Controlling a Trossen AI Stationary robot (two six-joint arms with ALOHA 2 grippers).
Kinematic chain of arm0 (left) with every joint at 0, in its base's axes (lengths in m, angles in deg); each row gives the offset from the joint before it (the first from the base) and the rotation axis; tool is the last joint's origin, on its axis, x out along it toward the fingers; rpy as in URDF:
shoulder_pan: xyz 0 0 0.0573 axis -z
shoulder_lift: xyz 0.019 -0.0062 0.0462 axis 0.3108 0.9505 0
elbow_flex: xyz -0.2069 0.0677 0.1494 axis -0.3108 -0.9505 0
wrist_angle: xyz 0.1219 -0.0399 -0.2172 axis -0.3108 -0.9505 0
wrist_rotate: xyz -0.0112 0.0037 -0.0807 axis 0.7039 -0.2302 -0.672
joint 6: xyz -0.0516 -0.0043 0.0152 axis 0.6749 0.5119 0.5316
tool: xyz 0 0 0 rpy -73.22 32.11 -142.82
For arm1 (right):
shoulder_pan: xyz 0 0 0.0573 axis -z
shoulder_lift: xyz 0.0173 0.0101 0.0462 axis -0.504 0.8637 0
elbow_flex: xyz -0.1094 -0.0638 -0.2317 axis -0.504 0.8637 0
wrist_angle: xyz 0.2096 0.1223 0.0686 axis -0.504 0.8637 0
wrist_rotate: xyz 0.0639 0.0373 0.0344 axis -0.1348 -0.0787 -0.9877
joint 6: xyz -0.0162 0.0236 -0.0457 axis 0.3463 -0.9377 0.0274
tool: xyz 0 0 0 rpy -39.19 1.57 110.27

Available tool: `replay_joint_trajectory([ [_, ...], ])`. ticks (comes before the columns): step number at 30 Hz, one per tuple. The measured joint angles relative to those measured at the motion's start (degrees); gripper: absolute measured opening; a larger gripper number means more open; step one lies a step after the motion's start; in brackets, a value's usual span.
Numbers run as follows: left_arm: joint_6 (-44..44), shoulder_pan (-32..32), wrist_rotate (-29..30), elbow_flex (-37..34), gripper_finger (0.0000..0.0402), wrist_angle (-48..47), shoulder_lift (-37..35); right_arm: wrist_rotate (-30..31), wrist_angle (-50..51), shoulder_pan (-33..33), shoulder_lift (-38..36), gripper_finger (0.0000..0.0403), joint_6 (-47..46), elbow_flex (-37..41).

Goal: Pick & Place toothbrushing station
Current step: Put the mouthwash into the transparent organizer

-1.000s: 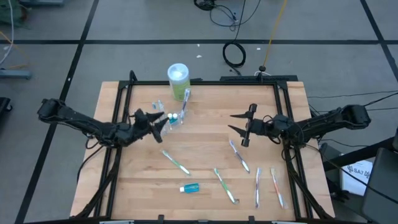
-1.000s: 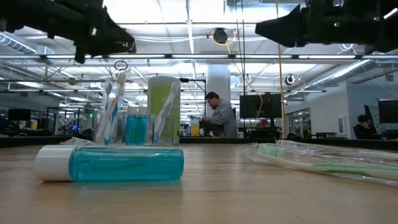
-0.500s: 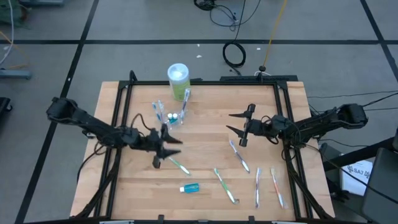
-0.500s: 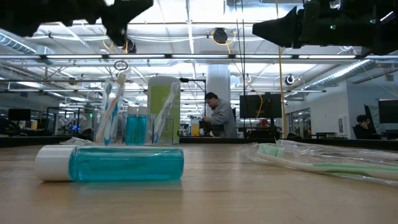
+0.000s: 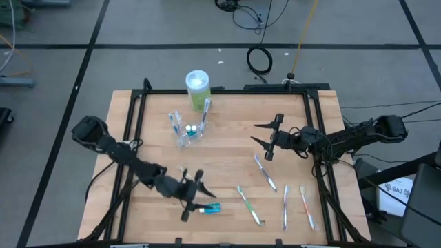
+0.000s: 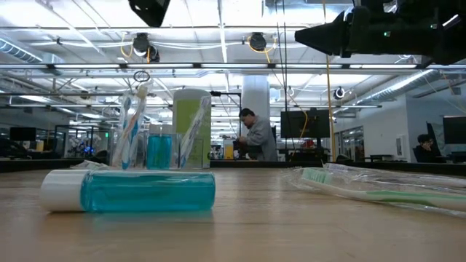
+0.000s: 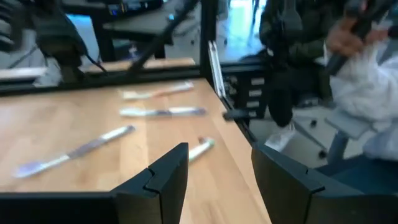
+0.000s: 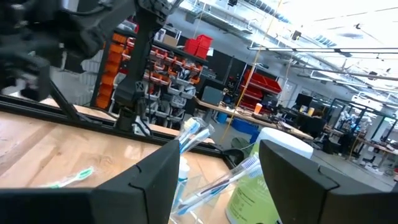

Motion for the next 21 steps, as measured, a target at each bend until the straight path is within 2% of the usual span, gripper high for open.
replay_joint_trajectory([
  [6,3.1,5.4,8.6,4.8,0.0184,-6.0,2.2,0.0,-0.1,-0.2,0.0,0.0212,-3.4,0.0],
  [10,10.2,8.7,14.0,9.8,0.0184,-18.7,2.4,0.0,0.0,-0.2,0.0,0.0212,-8.9,0.0],
  [14,17.4,12.0,22.3,13.9,0.0184,-30.8,2.4,0.0,0.2,-0.2,0.0,0.0212,-10.6,0.0],
  [21,32.6,12.8,25.4,13.2,0.0184,-40.0,4.7,0.0,0.2,-0.2,0.0,0.0212,-9.9,0.0],
])
